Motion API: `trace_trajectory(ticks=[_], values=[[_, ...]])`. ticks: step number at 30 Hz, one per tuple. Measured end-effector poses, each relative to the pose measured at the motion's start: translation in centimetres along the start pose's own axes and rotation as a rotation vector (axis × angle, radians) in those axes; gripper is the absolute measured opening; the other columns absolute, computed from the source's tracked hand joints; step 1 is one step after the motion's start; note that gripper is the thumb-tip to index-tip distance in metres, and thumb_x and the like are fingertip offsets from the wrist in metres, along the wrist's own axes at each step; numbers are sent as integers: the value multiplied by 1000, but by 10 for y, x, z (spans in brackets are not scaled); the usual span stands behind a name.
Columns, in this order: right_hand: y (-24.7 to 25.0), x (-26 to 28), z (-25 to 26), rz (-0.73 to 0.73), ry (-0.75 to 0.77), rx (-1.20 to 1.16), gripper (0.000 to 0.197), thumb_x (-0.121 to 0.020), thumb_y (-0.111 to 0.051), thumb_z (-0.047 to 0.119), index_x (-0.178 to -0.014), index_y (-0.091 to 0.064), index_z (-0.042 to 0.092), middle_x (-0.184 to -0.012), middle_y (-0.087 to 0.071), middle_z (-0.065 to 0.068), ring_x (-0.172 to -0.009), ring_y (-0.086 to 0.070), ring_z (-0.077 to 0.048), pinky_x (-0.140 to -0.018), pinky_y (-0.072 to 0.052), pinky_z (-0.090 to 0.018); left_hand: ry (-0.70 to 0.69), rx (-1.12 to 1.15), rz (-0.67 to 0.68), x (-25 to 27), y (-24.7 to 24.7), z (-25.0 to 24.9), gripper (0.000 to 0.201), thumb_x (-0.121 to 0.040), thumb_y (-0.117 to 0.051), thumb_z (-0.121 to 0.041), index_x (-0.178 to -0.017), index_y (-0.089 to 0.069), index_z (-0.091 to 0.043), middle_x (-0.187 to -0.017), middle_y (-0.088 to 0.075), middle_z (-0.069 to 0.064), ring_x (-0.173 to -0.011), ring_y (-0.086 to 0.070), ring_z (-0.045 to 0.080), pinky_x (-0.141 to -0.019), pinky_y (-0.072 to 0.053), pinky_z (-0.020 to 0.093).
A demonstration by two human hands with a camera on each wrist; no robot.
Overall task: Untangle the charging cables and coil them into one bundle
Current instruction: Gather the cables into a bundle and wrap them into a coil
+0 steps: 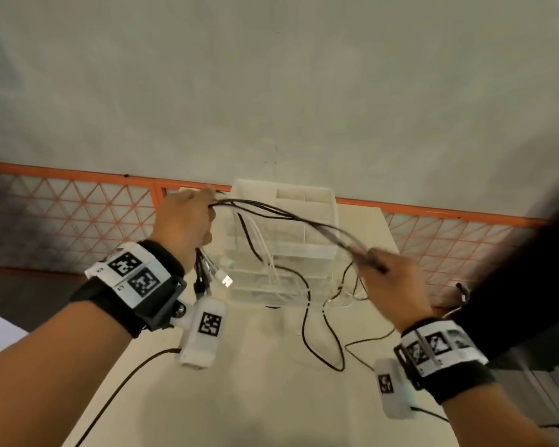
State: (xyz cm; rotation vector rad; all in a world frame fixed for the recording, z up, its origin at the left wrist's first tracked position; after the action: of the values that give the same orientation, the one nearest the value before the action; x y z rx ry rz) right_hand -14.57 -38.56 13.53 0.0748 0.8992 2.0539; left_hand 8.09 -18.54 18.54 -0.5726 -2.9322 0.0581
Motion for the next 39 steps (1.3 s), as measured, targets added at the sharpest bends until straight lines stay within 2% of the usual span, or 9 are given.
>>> trace_trajectory(ticks=[3, 5, 10, 13, 18, 24, 31, 34, 39], values=[[-44, 26, -68, 517, -156, 709, 44, -95, -51, 55, -86, -72, 17, -85, -73, -1, -85, -69, -24, -80, -51, -34, -51, 215, 10, -3, 5, -20, 32, -97, -56, -21, -67, -45, -19, -47, -35, -4, -36, -22, 9, -35, -18, 20], [-58, 43, -99, 652, -333, 709, 41, -93, -51, 57, -95, -73, 21, -98, -74, 0, -99, -69, -24, -92, -51, -38, -110, 263, 65, 0, 4, -33, 30, -96, -59, -23, -68, -48, -17, -46, -34, -4, -35, -22, 10, -37, -19, 22], [-49, 18, -79, 286, -448, 208, 27, -98, -52, 32, -106, -75, 23, -80, -76, -6, -77, -73, -26, -77, -61, -41, -135, 110, 238, 15, -16, -33, 34, -98, -58, -22, -66, -49, -14, -37, -28, -9, -33, -20, 10, -36, -19, 20], [-24, -4, -42, -59, -398, -79, 33, -96, -47, 13, -108, -73, 30, -83, -75, 0, -77, -68, -17, -66, -53, -27, -94, -21, 284, 17, -22, -15, 43, -100, -55, -22, -57, -46, -19, -38, -30, -11, -34, -19, 8, -37, -17, 21], [-19, 6, -20, -277, -165, -113, 20, -100, -54, 22, -103, -73, 25, -95, -71, 3, -87, -64, -16, -76, -46, -25, -41, 56, 201, 16, -12, -4, 48, -97, -59, -19, -53, -39, -21, -40, -24, -9, -38, -16, 11, -41, -14, 24], [-63, 49, -86, 632, -349, 570, 60, -86, -67, 39, -143, -49, 32, -146, -52, 2, -137, -47, -24, -111, -41, -43, -81, 189, 179, 13, 7, -16, 49, -92, -68, -29, -55, -37, -21, -41, -21, -8, -39, -15, 12, -44, -12, 26], [-10, 4, 42, 45, 36, -17, 10, -82, -70, 17, -84, -62, 22, -83, -66, 9, -74, -60, -6, -64, -46, -20, 15, 59, 350, 26, -5, -3, 31, -91, -68, -32, -64, -74, -17, -43, -25, -9, -37, -18, 8, -38, -15, 21], [-23, 3, 92, 122, 178, -268, 19, -85, -76, 22, -100, -65, 24, -93, -68, 11, -79, -63, -4, -67, -51, -15, 10, -18, 454, 40, -17, -1, 27, -91, -67, -34, -91, -78, -9, -48, -22, -6, -39, -16, 11, -39, -17, 21], [-52, -3, 98, 147, 226, -268, 12, -85, -75, 13, -85, -64, 16, -70, -63, 0, -57, -52, -4, -56, -47, -17, 24, -38, 490, 47, -15, 5, 26, -91, -66, -34, -75, -72, -14, -50, -20, -5, -41, -14, 11, -42, -13, 23]])
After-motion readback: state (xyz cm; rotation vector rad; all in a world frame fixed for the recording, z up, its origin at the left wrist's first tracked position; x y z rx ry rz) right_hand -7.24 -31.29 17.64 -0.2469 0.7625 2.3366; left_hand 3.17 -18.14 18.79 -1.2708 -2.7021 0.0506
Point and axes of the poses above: each hand's wrist, its own x-axis away from the middle knuckle, its own y-axis out of the back of the hand, z = x × y, the point moved 3 cm from there along -x, towards the middle knuckle
